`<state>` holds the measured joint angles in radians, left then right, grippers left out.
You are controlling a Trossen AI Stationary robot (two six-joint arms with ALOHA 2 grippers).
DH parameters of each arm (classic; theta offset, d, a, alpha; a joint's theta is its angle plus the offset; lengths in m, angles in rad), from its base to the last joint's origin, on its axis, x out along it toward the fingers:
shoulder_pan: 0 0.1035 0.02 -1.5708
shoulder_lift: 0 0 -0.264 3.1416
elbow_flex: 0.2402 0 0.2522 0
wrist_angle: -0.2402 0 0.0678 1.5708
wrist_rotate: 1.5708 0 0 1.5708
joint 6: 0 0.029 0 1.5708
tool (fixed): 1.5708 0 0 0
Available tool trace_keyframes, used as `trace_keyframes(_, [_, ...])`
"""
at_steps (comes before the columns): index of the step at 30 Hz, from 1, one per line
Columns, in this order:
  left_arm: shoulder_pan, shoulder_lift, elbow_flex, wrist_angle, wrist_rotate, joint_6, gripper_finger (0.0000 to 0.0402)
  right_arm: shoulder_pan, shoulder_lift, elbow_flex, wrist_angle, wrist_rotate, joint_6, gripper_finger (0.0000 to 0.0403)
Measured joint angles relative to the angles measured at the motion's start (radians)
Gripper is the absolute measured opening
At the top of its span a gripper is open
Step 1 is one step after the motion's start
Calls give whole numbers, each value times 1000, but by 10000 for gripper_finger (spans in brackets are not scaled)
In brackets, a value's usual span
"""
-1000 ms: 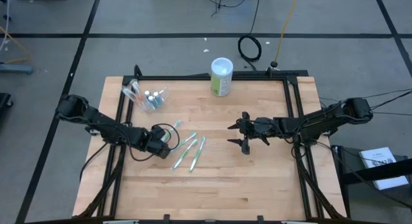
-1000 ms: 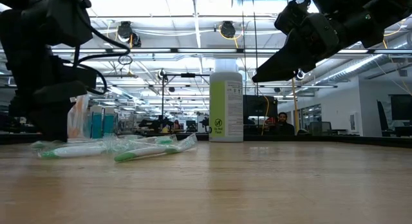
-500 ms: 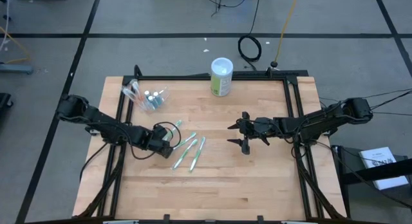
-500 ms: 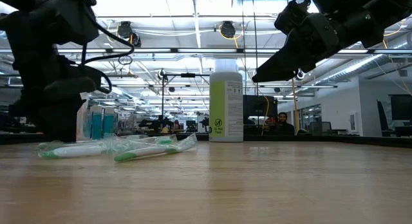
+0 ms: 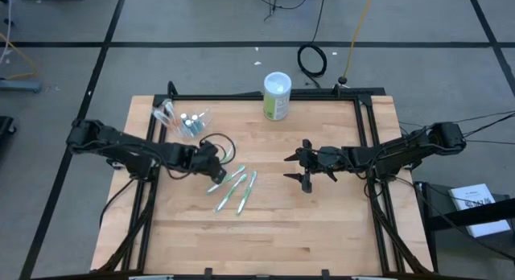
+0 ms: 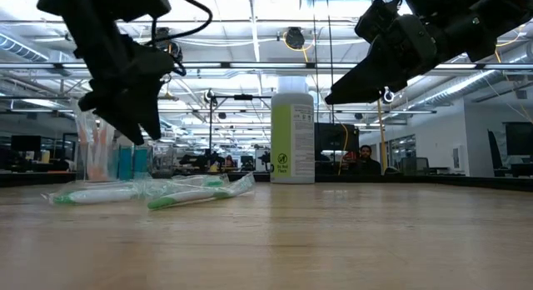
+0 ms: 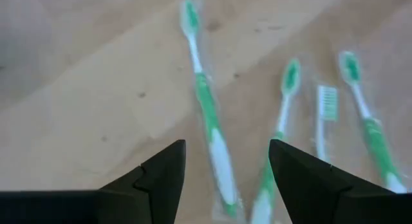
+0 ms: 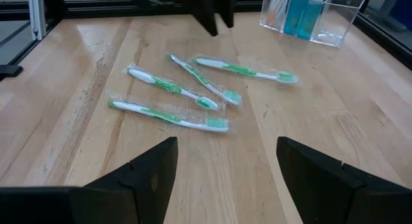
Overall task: Pick & Place toothbrushing station
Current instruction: Put the green toothbrush into the right section of the transparent organizer
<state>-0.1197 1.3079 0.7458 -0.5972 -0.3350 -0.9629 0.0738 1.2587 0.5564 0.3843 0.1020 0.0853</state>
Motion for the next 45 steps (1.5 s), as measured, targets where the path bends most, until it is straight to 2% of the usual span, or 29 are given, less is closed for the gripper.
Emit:
trace_keyframes(6, [145,13,13,55,-28,37,230,0,0,0,0,1,-3,256])
trace_keyframes(11, [256,91,13,198,68,156,230,0,0,0,9,1,-4,256])
trace_keyframes(15, [303,171,13,307,78,244,230,0,0,0,15,1,-16,256])
trace_keyframes(21, [330,290,50,337,75,322,230,0,0,0,16,1,-19,256])
trace_keyframes(27, [329,384,112,334,46,336,230,0,0,0,15,1,-19,256])
trace_keyframes(36, [343,395,118,235,39,299,230,0,0,0,6,1,-19,256])
trace_keyframes(45, [369,394,118,292,45,310,226,0,0,0,6,1,-9,256])
